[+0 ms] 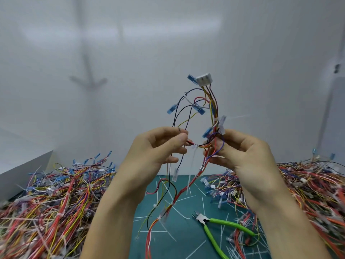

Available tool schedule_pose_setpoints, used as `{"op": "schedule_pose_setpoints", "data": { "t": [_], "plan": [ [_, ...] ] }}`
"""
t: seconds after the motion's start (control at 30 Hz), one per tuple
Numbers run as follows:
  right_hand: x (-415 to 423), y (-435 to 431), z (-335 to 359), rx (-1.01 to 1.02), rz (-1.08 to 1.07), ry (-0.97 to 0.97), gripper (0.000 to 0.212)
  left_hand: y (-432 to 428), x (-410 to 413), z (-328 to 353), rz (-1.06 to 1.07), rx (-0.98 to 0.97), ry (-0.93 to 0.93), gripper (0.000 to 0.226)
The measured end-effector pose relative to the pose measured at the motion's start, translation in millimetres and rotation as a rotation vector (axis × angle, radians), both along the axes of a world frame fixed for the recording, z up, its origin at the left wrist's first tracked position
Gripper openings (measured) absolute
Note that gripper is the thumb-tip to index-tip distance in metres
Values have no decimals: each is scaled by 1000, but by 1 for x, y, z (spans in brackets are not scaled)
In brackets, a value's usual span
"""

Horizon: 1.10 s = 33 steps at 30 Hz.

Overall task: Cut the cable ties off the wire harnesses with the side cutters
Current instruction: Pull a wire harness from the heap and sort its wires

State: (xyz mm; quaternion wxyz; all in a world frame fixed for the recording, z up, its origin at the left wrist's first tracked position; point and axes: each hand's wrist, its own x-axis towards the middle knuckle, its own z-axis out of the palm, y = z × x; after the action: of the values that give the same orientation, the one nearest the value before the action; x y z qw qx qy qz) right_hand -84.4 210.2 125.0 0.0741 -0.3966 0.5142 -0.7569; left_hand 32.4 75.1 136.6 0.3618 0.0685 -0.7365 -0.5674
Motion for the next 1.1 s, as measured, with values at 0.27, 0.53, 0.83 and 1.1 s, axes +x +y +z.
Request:
{"op": "schedule_pose_setpoints", "data": {
  "t": [0.27, 0.53, 0.83, 1.1],
  "plan": [
    [1, -3, -1, -18, -47, -46, 16, 2, 7, 4, -34, -69, 37, 24],
    [1, -2, 0, -1, -43, -58, 12, 5, 9, 6, -37, -130, 53, 18],
    [2, 4, 3, -5, 32, -66, 16, 6, 9, 7, 20, -146, 101, 19],
    [6, -1, 2, -33, -9, -61, 9, 9, 10, 5, 323, -668, -38, 24]
  ]
}}
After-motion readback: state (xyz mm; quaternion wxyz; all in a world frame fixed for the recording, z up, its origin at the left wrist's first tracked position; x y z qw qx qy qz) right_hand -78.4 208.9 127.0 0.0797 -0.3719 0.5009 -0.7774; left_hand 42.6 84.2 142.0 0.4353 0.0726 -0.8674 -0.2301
